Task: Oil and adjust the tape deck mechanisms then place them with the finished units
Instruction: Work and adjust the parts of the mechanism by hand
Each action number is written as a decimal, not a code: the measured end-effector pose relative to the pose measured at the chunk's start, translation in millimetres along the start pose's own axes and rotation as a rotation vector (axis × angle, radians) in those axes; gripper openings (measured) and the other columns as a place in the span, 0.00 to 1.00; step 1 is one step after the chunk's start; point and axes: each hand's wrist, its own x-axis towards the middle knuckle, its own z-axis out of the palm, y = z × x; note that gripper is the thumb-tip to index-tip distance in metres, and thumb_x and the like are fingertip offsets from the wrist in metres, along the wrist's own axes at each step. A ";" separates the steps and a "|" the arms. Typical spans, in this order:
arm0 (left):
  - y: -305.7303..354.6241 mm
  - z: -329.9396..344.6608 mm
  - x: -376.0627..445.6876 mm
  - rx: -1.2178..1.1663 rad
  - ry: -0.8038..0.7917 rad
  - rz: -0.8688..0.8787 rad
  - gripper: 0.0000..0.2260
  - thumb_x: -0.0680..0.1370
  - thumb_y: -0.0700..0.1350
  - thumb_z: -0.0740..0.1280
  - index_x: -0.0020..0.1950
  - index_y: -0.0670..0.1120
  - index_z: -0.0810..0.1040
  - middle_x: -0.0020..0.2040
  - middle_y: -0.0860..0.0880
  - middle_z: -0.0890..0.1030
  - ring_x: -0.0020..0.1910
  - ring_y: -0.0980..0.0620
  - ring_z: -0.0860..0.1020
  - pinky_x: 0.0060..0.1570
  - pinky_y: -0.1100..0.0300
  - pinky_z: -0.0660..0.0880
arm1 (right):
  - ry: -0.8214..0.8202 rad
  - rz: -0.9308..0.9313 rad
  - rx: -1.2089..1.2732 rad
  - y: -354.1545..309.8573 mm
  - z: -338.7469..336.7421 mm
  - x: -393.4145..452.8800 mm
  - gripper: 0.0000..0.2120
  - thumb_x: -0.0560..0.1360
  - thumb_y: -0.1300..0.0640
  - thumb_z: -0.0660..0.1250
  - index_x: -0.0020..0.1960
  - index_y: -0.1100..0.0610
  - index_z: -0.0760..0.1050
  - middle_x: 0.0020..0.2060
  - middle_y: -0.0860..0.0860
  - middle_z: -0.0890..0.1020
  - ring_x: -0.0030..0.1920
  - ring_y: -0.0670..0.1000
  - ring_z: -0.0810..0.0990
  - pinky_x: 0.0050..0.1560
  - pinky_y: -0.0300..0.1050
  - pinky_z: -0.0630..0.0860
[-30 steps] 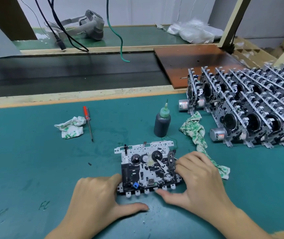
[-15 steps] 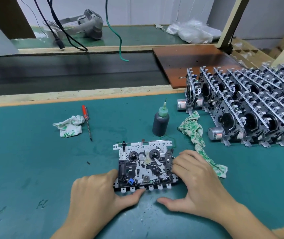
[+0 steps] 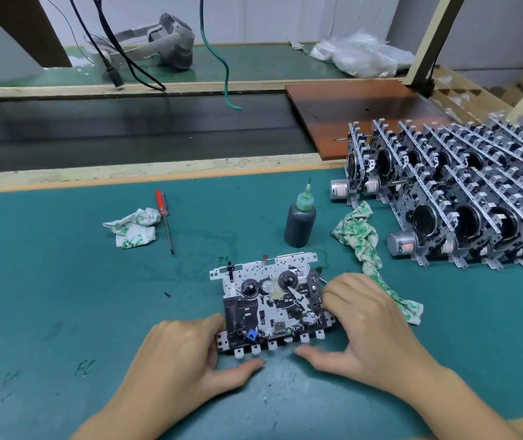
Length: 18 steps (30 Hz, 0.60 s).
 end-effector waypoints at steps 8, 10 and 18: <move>4.8 4.1 -1.4 0.044 0.055 -0.072 0.20 0.67 0.63 0.61 0.31 0.50 0.57 0.17 0.51 0.67 0.16 0.49 0.68 0.16 0.63 0.66 | -0.029 -0.062 0.024 2.6 -2.7 1.2 0.25 0.70 0.36 0.66 0.32 0.58 0.72 0.31 0.48 0.72 0.34 0.50 0.70 0.47 0.42 0.69; 7.1 6.2 -2.3 0.076 0.077 -0.102 0.21 0.68 0.63 0.61 0.30 0.50 0.57 0.17 0.49 0.66 0.15 0.48 0.67 0.15 0.62 0.64 | -0.052 -0.058 0.064 3.0 -5.1 0.6 0.26 0.68 0.34 0.69 0.32 0.57 0.70 0.31 0.47 0.69 0.34 0.49 0.66 0.47 0.40 0.67; 13.0 3.2 -2.3 0.129 0.050 -0.142 0.26 0.61 0.75 0.60 0.30 0.55 0.55 0.16 0.51 0.67 0.16 0.52 0.69 0.17 0.61 0.65 | -0.031 -0.036 0.002 0.1 -2.6 -1.1 0.22 0.70 0.38 0.66 0.31 0.57 0.71 0.31 0.48 0.72 0.33 0.49 0.68 0.45 0.39 0.66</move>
